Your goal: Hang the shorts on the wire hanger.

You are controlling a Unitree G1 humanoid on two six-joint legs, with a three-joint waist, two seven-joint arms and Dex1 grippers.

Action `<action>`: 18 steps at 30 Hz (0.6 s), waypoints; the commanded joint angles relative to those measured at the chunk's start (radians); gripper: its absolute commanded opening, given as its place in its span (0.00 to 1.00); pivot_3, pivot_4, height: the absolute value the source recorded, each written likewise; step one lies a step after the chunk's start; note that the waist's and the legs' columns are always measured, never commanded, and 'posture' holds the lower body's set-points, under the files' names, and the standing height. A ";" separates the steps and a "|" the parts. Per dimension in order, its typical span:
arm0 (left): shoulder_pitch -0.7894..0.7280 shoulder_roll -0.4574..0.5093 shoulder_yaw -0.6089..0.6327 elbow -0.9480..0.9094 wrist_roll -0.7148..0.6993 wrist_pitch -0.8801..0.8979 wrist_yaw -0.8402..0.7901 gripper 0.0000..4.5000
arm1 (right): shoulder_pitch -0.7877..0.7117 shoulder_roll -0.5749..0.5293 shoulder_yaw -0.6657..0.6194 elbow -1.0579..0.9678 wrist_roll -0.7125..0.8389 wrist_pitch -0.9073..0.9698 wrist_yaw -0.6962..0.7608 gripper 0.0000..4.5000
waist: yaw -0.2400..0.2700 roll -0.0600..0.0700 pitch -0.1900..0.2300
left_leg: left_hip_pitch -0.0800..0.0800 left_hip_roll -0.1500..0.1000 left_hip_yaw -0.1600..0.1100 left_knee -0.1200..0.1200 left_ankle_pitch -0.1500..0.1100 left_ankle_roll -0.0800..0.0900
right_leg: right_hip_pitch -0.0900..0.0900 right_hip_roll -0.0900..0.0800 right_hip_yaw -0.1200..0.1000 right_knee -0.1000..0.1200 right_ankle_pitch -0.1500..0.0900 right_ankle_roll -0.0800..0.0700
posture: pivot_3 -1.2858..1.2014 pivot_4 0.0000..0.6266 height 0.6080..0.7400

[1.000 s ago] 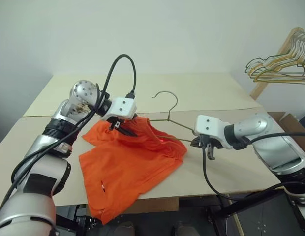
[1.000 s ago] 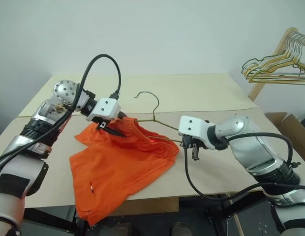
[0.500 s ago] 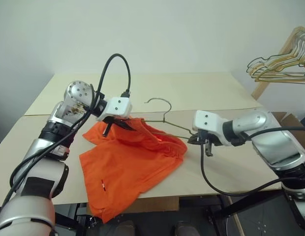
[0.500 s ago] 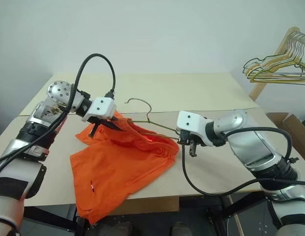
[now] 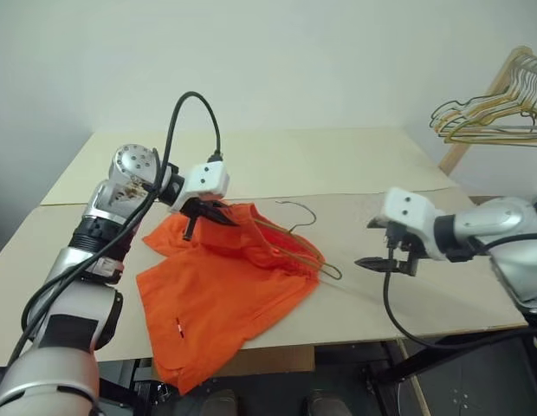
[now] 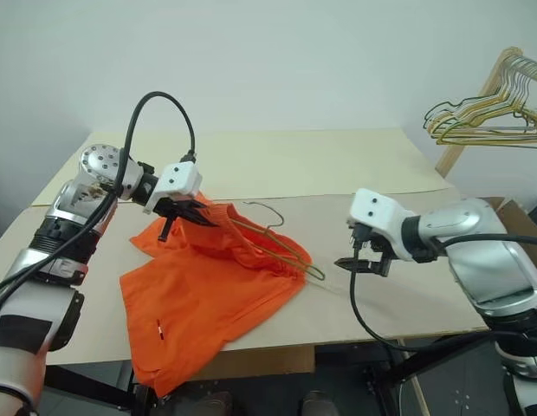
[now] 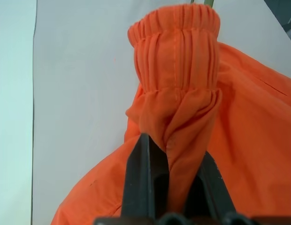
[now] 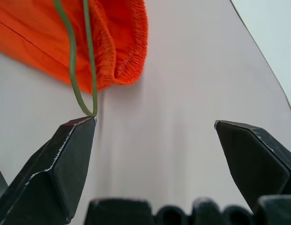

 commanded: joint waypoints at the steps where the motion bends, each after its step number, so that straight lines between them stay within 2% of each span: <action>1: -0.008 0.008 0.043 -0.015 -0.002 0.017 0.028 0.00 | 0.016 -0.009 -0.135 -0.001 0.070 0.072 -0.025 0.99 | 0.000 0.000 0.000 | 0.000 0.000 0.000 0.000 0.000 0.000 | 0.000 0.000 0.000 0.000 0.000 0.000 | 0.51 0.00 1.00; 7: 0.019 0.009 0.037 -0.050 -0.004 0.028 0.014 0.00 | 0.075 0.035 -0.255 -0.120 0.286 0.174 0.009 0.99 | -0.001 0.000 0.000 | 0.000 0.000 0.000 0.000 0.000 0.000 | 0.000 0.000 0.000 0.000 0.000 0.000 | 0.51 0.00 1.00; 14: 0.016 0.003 0.037 -0.051 0.002 0.031 0.010 0.00 | -0.063 0.183 -0.104 -0.155 0.359 0.235 -0.123 0.99 | -0.017 0.000 0.000 | 0.001 0.000 0.000 0.001 0.000 0.000 | 0.001 0.000 0.001 0.002 0.000 0.000 | 0.51 0.00 1.00; 18: 0.022 0.006 0.040 -0.065 -0.001 0.038 0.010 0.00 | -0.134 0.234 0.040 -0.151 0.326 0.254 -0.186 0.99 | -0.022 0.000 0.000 | 0.001 0.000 0.000 0.001 0.000 0.000 | 0.001 0.000 0.001 0.003 0.001 0.000 | 0.52 0.00 1.00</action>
